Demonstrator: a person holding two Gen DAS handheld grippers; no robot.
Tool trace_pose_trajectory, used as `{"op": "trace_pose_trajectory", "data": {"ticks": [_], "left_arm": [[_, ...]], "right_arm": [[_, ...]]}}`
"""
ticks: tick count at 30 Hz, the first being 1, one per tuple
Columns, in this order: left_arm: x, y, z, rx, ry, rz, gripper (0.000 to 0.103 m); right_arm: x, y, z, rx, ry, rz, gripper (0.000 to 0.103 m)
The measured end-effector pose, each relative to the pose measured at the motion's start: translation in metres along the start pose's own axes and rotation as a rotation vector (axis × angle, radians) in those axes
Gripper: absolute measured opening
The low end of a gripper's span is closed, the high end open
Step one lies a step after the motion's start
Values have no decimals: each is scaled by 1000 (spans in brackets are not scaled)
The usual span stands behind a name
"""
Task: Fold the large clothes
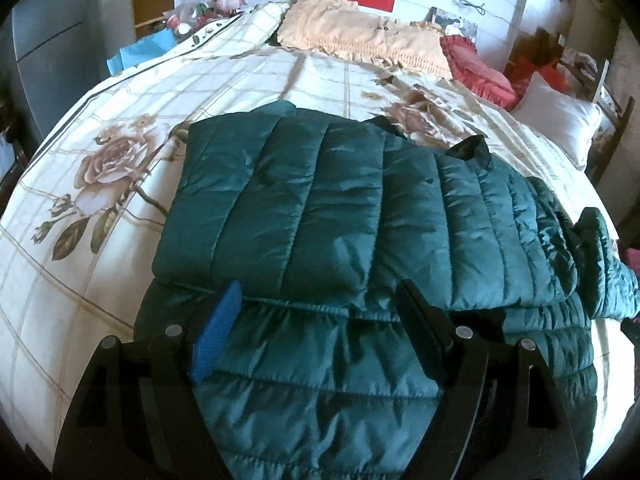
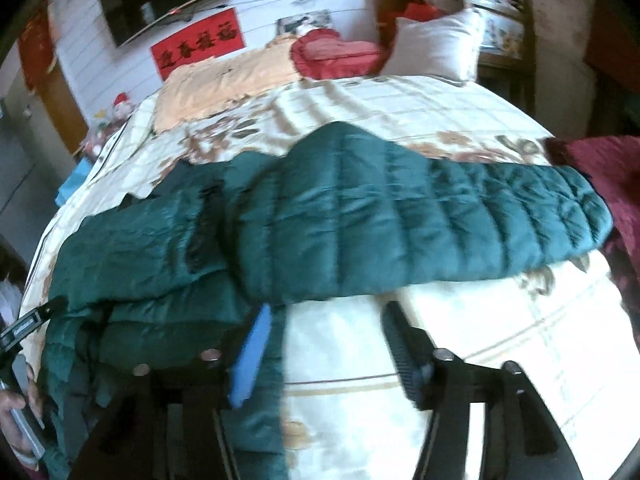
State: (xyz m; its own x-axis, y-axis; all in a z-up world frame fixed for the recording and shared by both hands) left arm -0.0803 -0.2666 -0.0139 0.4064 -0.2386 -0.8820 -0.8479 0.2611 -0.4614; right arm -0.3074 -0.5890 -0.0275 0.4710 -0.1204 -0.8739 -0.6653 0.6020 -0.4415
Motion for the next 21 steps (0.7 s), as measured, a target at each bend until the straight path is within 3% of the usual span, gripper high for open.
{"op": "trace_pose_trajectory", "data": {"ticks": [8,21], "left_arm": [[0,1,-7,-17,27,9,80],[6,6,-20,2,39,31,80]], "right_arm": [[-11,-2,-59,84,53,-25,65],[-15,10,-187,392,75,-63,66]]}}
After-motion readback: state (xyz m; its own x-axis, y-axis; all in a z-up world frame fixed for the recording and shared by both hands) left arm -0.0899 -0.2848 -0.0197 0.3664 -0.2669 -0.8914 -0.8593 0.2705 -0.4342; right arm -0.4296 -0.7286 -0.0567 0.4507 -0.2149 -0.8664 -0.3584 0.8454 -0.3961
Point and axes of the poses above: each gripper's, at about its wrist camera, not at the fingertips, and x roughly the way its jaws point, z to its left, y to its underside, the point moved 10 cm from there along x, roughly the way its jaws point, and after that the axes turned 10 degrees about z, right-handed, at the moved point
